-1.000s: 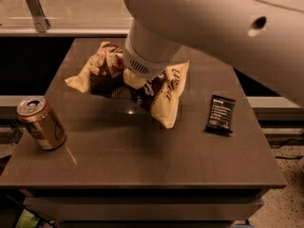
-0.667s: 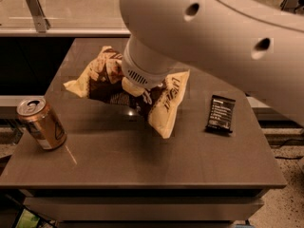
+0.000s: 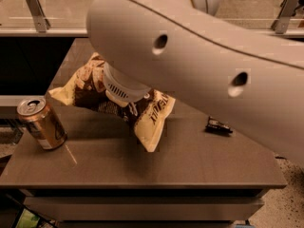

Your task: Move brown chip bag near orange can

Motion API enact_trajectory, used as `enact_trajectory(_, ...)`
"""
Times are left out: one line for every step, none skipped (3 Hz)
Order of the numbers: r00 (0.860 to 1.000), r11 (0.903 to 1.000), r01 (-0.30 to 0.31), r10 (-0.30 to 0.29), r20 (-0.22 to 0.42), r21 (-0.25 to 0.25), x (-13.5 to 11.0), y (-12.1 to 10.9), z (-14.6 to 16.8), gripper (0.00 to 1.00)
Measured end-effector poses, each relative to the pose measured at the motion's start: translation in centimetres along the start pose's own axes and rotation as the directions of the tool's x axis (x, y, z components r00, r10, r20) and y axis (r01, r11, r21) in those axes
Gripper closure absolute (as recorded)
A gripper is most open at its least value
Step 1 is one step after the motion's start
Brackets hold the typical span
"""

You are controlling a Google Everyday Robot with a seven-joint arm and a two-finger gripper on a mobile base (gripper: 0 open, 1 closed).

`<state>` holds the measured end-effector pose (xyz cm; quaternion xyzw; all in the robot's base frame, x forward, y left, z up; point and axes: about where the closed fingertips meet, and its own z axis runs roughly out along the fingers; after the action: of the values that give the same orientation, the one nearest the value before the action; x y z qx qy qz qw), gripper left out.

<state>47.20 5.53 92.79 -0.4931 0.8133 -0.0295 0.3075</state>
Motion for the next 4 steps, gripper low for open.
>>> enact_trajectory(0.999,0.9991,-0.042,0.042,-0.014,0.004,-0.2,1.5,0.3,1.00)
enact_trajectory(0.999,0.9988,-0.048,0.048,-0.005,0.010,-0.5,1.5,-0.2,0.82)
enact_trajectory(0.999,0.9989,-0.045,0.045,0.004,0.016,-0.9,1.5,-0.8,0.59)
enact_trajectory(0.999,0.9989,-0.041,0.041,0.015,0.023,-1.3,1.6,-1.4,0.36)
